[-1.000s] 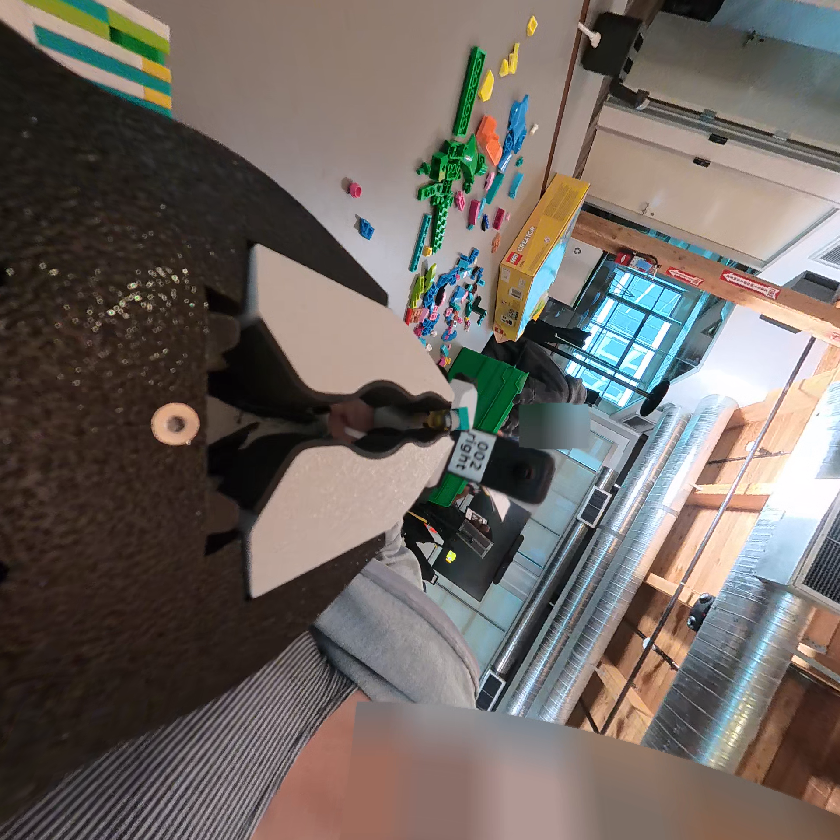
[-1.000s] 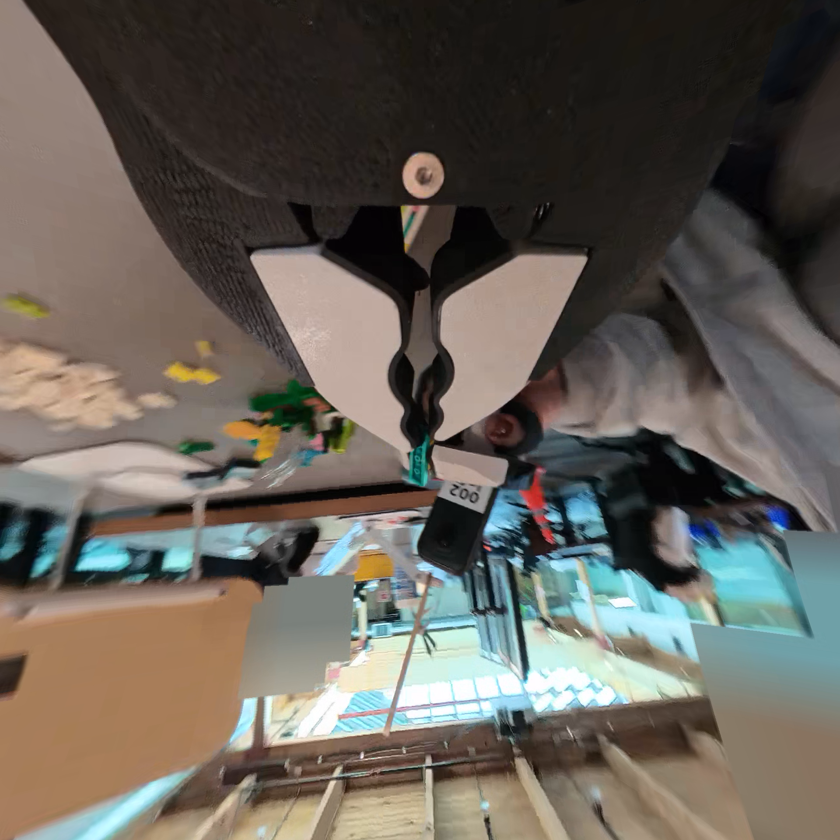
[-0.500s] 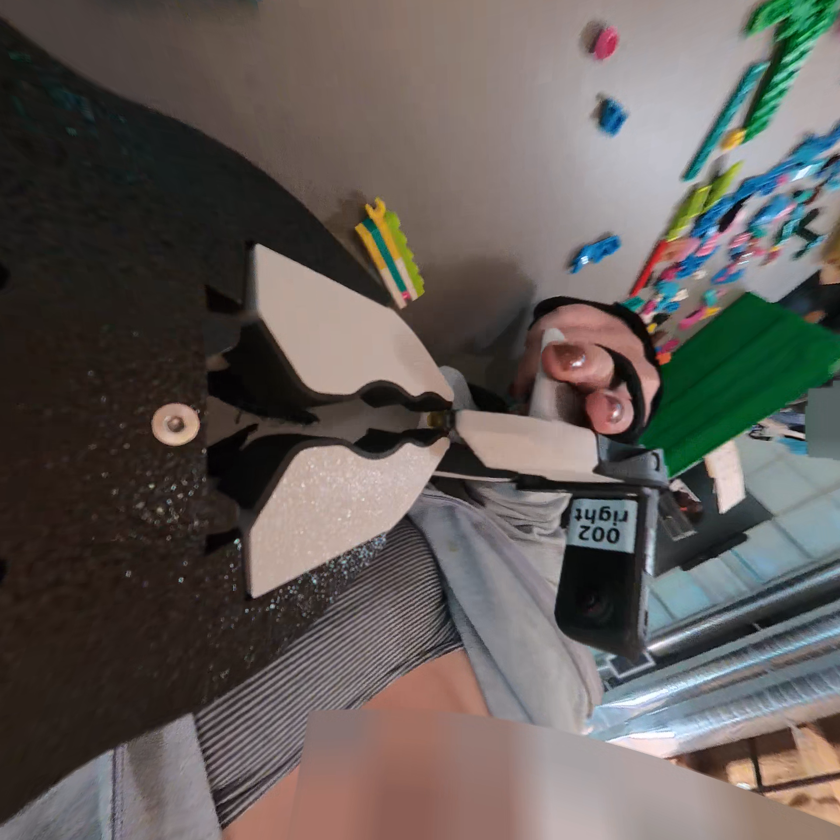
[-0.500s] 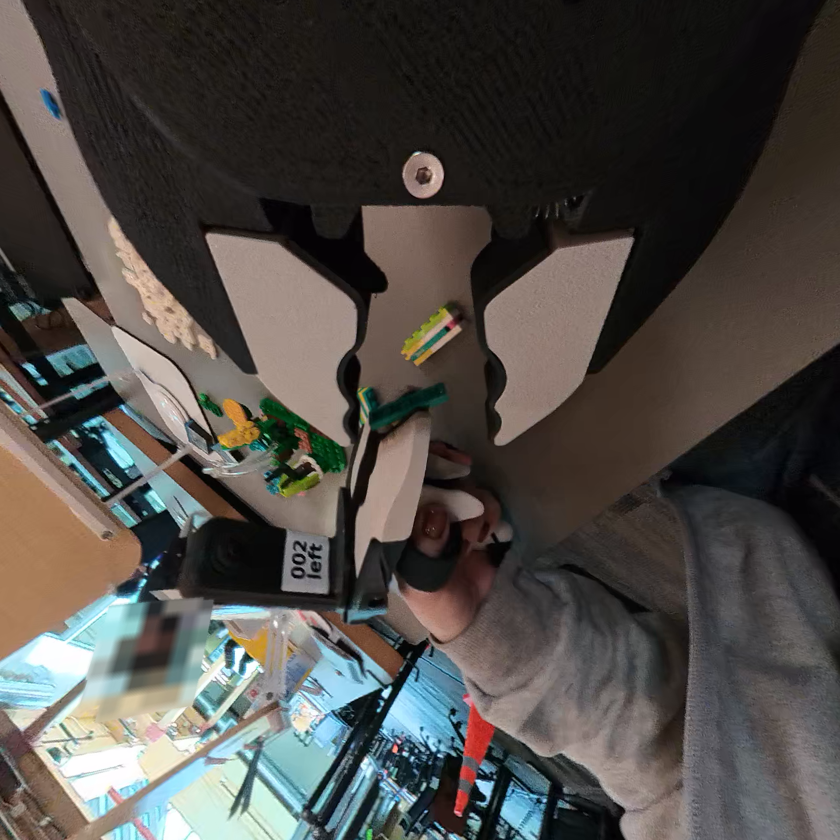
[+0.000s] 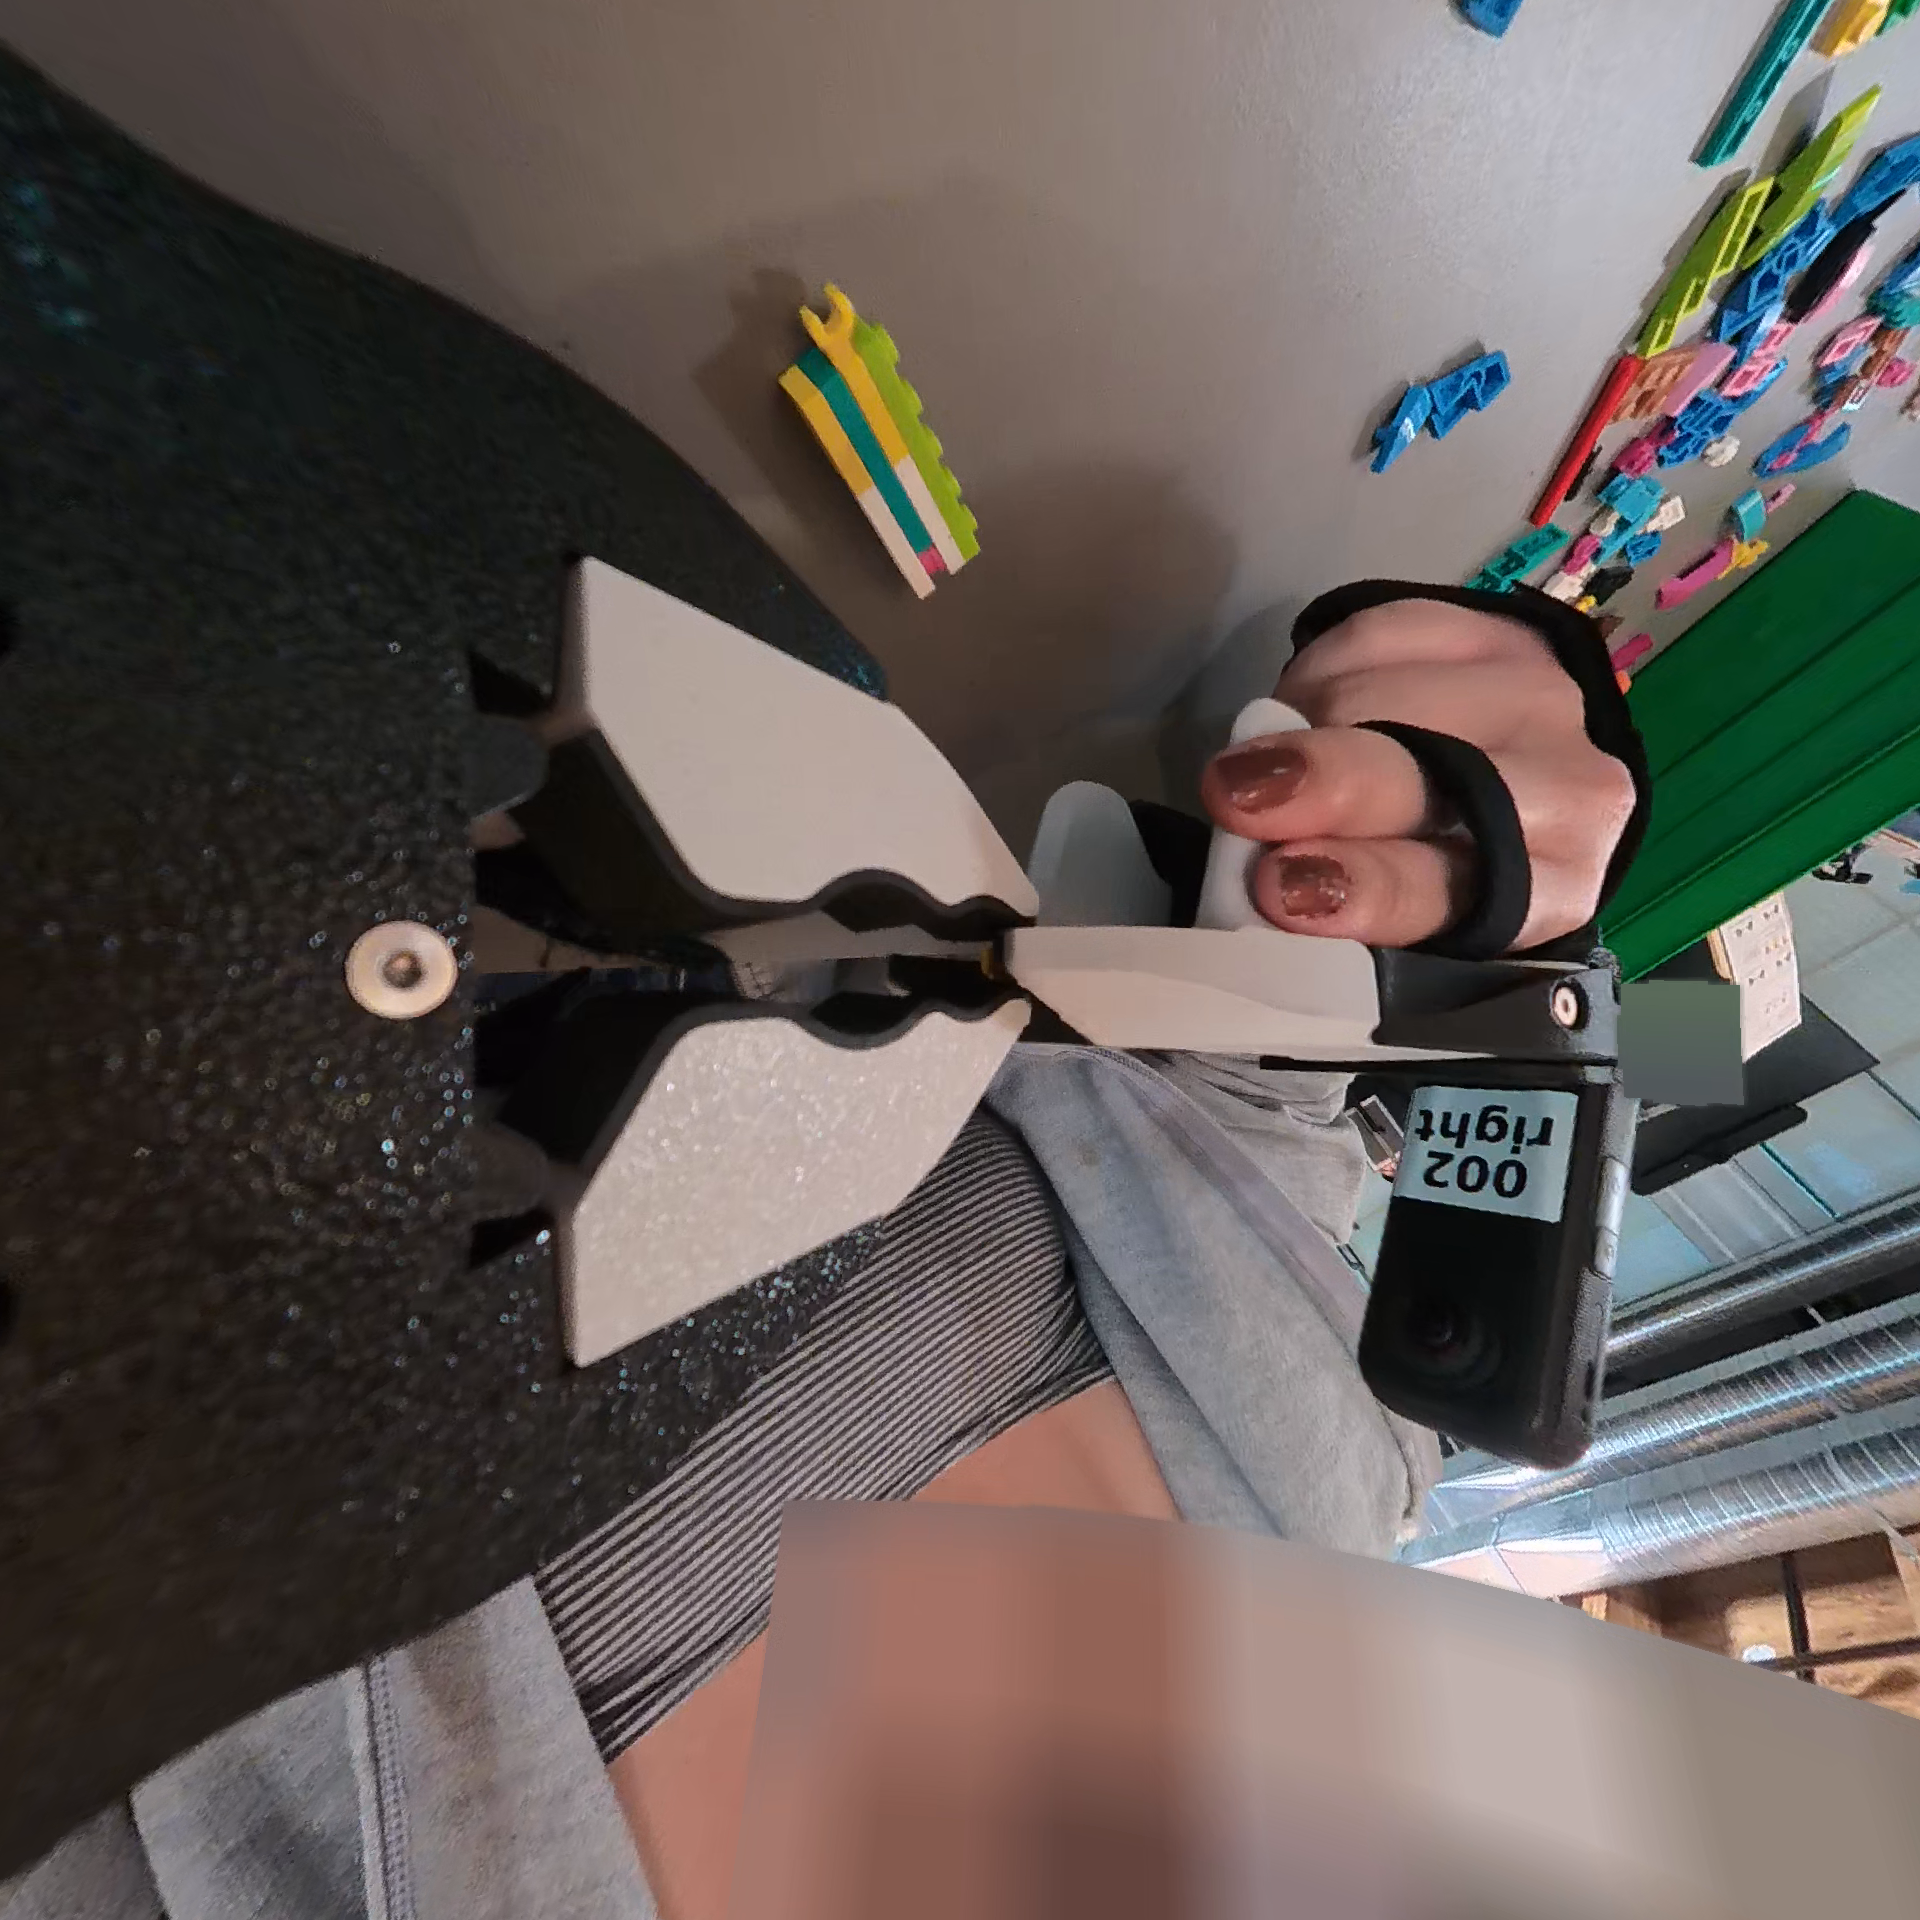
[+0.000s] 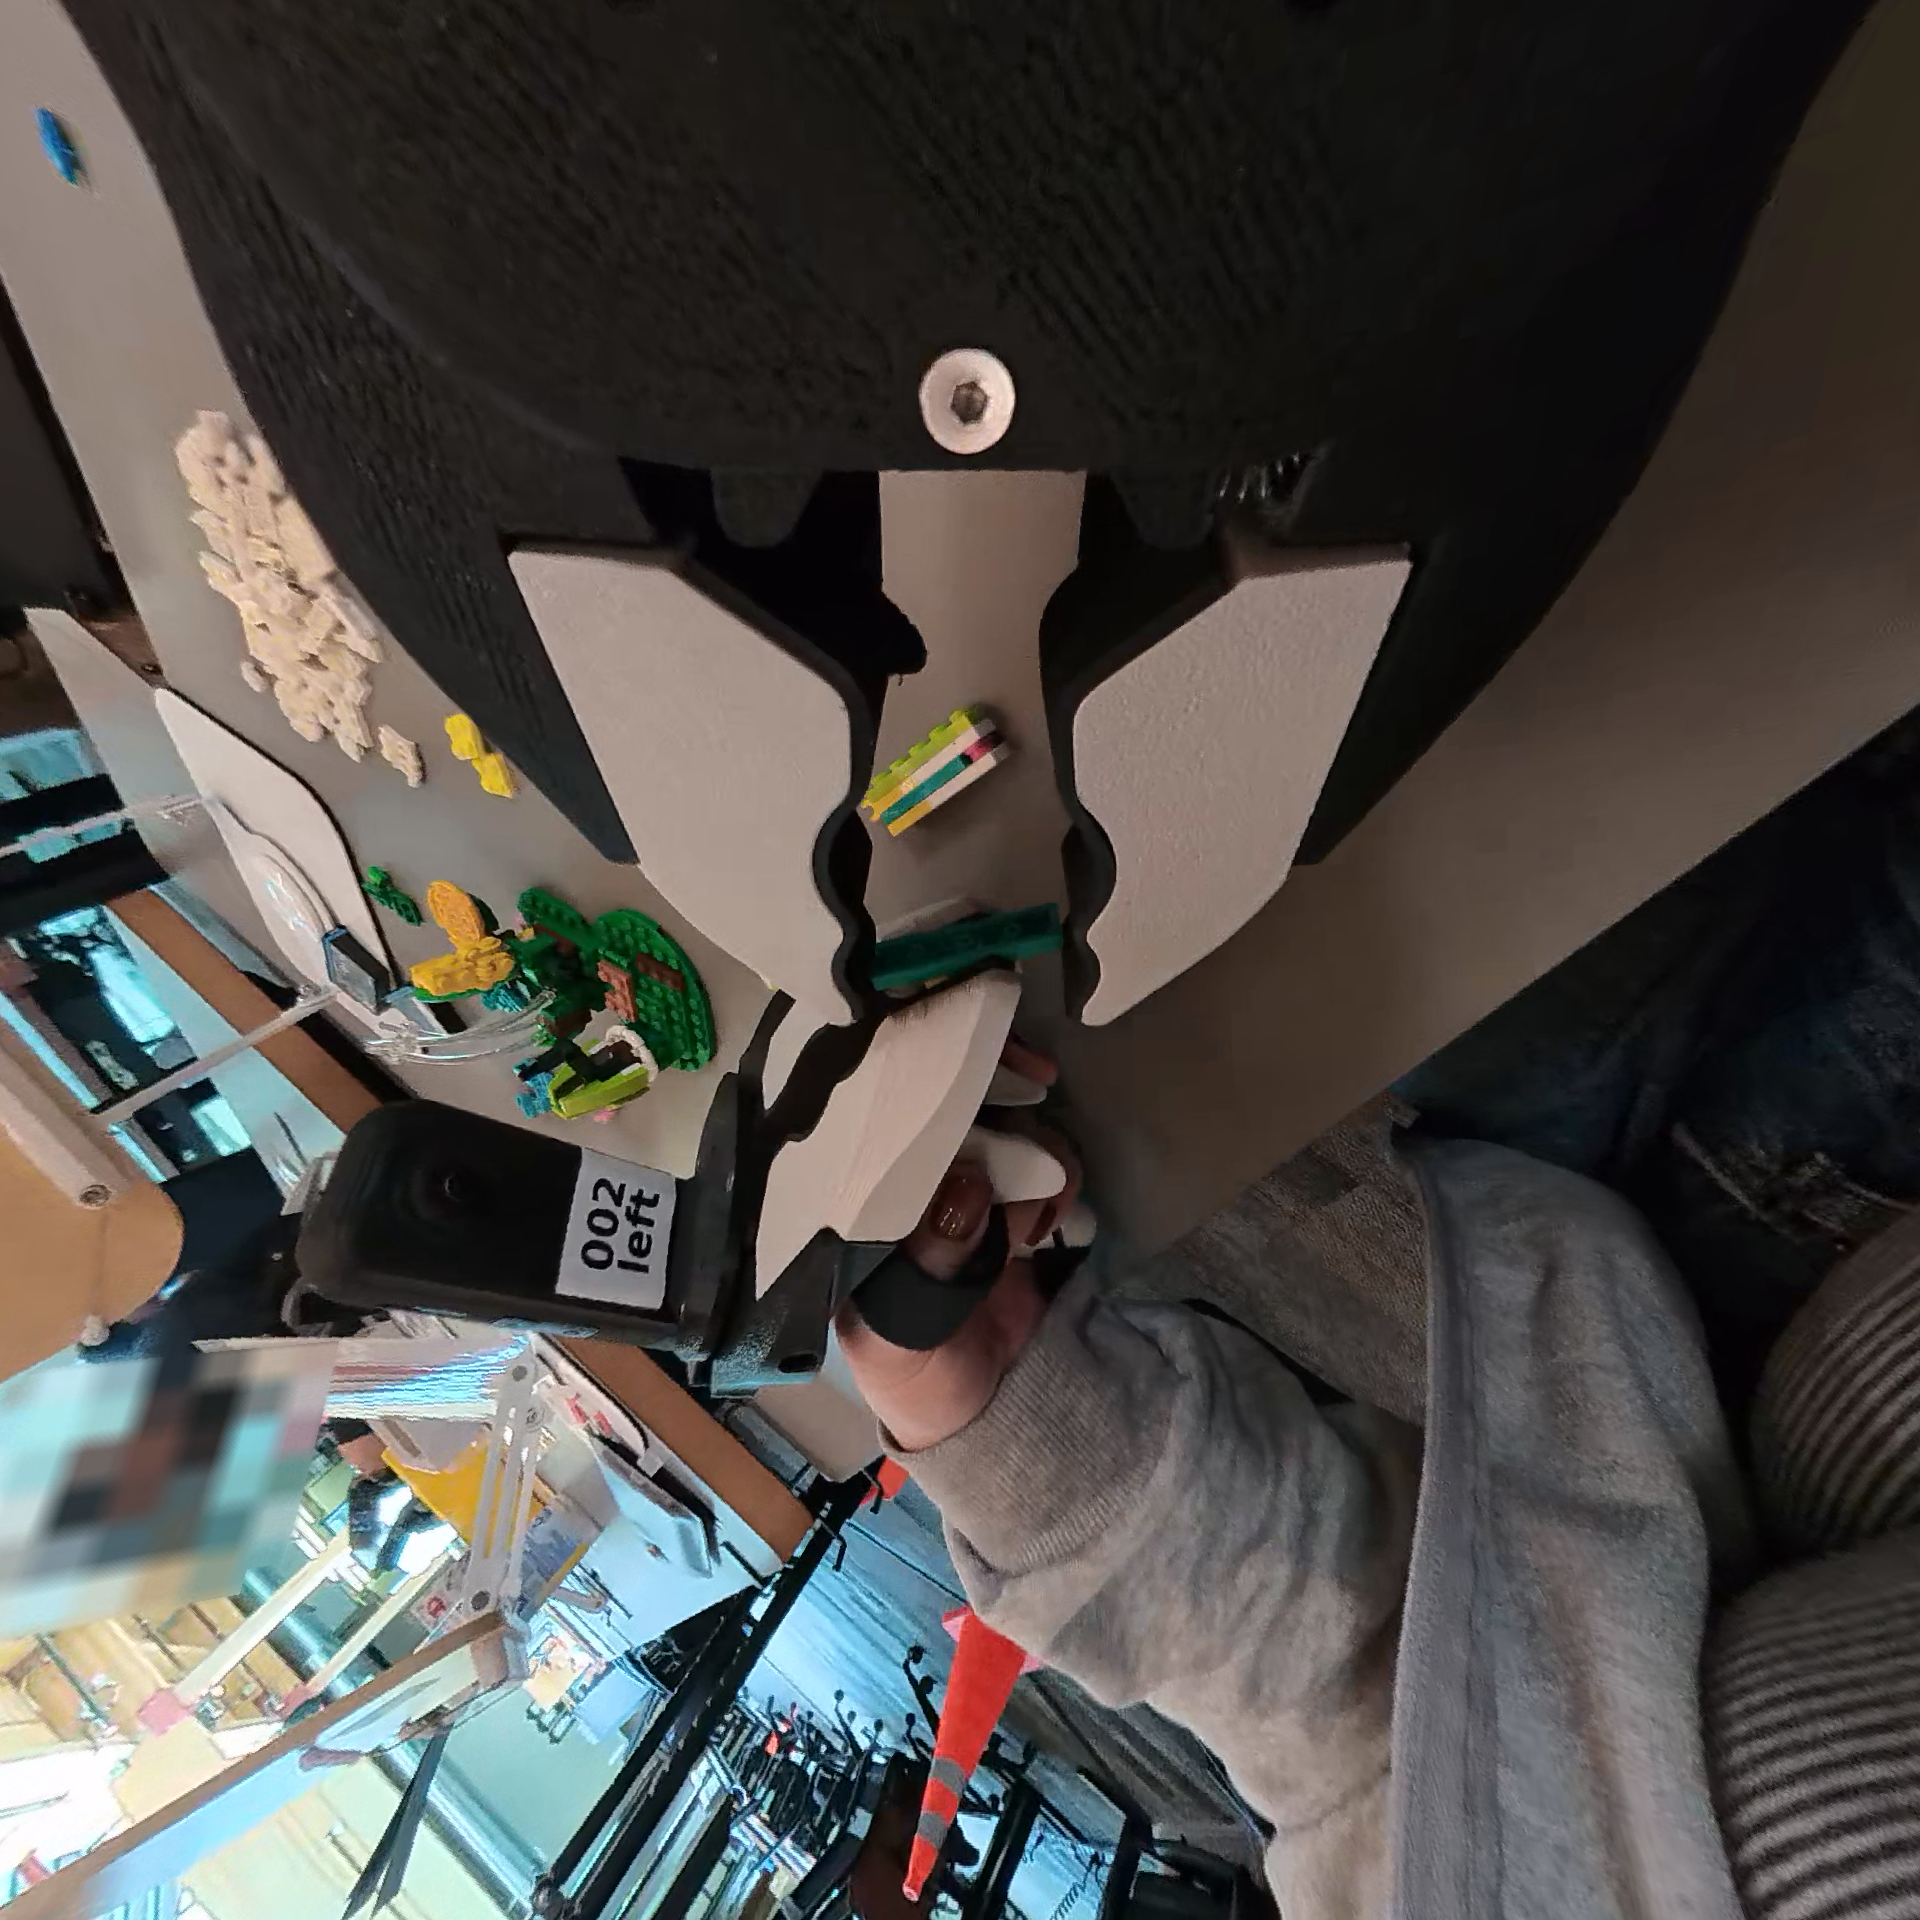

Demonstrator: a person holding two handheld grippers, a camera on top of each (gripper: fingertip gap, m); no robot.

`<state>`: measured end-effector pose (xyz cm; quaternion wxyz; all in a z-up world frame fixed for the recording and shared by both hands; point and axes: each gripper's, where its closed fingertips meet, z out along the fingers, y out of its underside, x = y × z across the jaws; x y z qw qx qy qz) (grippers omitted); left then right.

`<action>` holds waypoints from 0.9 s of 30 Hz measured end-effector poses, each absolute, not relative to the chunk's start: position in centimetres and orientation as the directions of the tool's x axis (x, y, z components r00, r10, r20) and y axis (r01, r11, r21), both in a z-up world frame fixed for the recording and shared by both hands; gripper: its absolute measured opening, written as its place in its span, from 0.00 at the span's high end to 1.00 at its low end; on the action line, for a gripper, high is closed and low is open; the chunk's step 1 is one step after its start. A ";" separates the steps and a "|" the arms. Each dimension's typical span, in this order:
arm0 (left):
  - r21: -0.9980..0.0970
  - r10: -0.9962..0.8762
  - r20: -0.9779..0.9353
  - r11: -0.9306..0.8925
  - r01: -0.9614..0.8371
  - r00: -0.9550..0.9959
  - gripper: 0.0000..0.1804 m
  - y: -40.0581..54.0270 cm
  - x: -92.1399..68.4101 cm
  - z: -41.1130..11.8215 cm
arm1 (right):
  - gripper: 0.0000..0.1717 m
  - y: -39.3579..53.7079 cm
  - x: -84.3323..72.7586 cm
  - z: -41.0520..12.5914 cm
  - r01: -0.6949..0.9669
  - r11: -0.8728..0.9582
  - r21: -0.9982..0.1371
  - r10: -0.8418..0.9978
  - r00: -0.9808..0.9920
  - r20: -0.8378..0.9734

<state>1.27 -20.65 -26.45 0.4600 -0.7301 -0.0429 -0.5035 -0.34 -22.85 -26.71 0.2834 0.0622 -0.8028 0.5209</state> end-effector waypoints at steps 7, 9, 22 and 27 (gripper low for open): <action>-0.634 -0.394 0.773 -0.519 0.573 0.498 0.96 -22.2 -0.8 -25.9 | 0.80 -19.6 -1.2 -24.6 -0.350 0.403 -0.846 0.305 -0.820 0.484; -0.634 -0.373 0.773 -0.478 0.608 0.513 0.96 -22.5 -2.2 -25.8 | 0.81 -16.9 -1.6 -22.5 -0.321 0.317 -0.893 0.398 -0.809 0.432; -0.883 -0.085 0.423 -0.264 0.389 0.902 0.96 -22.0 -9.4 -19.3 | 0.80 -14.1 -5.9 -21.0 -0.398 0.358 -0.845 0.783 -0.366 0.504; -0.861 0.261 0.168 -0.431 0.271 0.951 0.96 -24.8 -20.2 -17.9 | 0.80 -15.8 -5.4 -21.9 -0.432 0.452 -0.780 0.731 -0.322 0.602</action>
